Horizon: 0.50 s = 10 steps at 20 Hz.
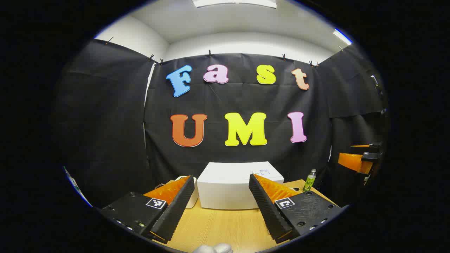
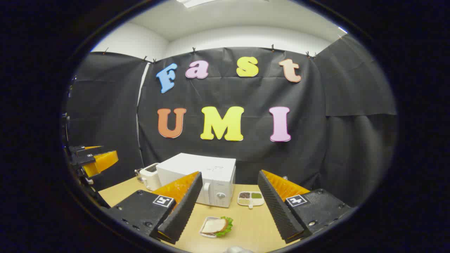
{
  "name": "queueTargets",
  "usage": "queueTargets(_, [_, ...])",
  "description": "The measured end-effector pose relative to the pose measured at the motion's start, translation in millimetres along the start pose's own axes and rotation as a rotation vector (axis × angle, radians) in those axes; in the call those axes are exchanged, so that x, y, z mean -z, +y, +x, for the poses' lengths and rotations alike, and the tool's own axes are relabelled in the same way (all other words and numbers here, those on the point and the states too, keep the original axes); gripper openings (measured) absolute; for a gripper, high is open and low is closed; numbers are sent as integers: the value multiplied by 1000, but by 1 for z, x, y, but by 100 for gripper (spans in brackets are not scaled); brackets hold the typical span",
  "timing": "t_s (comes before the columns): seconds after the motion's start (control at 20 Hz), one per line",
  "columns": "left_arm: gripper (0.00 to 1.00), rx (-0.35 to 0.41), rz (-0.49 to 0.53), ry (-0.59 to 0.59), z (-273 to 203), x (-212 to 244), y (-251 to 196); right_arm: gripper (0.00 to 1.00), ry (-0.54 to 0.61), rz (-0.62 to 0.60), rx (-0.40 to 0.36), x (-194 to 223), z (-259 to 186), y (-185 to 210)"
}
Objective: Open the microwave oven with the left hand, put the food in, and close the microwave oven.
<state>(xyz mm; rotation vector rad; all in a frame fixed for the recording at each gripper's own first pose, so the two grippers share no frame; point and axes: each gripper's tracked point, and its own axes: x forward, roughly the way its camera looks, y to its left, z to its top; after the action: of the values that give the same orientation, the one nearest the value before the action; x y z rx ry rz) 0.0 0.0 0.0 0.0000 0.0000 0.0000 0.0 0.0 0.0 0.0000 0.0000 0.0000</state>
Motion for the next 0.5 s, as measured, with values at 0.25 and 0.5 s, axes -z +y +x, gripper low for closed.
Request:
queueTargets(0.25, [96, 14, 12, -10, 6, -4, 0, 92, -10, -5, 11, -4, 6, 0])
queueTargets(0.5, [96, 23, 18, -3, 14, -4, 1, 92, -4, -2, 24, -2, 9, -3])
